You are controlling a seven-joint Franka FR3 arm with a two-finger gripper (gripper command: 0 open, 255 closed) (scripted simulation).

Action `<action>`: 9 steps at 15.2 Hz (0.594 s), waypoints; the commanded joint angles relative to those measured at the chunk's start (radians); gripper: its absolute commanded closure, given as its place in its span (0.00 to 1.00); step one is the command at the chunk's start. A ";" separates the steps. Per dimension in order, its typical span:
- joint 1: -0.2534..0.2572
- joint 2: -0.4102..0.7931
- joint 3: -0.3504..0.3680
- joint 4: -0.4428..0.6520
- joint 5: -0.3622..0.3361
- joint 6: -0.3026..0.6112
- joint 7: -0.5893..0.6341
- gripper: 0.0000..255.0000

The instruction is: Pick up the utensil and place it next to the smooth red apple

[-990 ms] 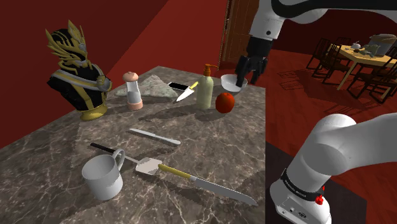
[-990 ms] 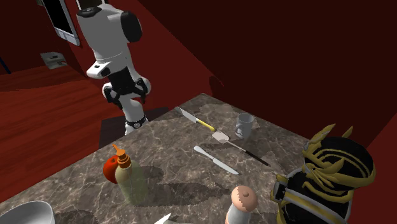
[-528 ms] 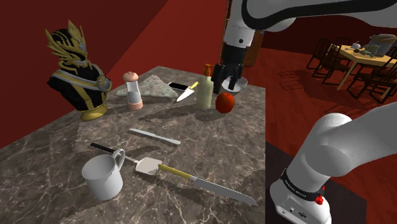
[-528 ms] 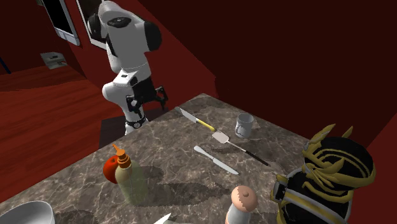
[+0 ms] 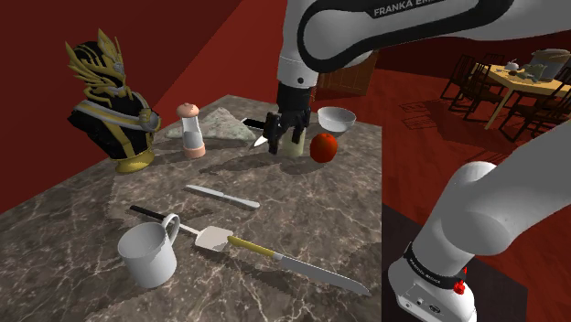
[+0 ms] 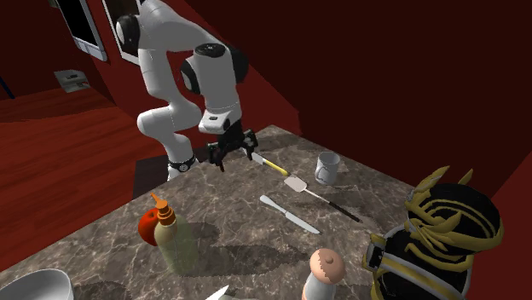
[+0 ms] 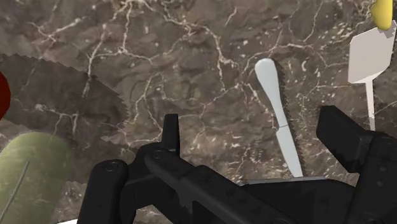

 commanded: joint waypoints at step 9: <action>0.054 0.327 0.152 0.194 -0.102 0.151 0.110 0.00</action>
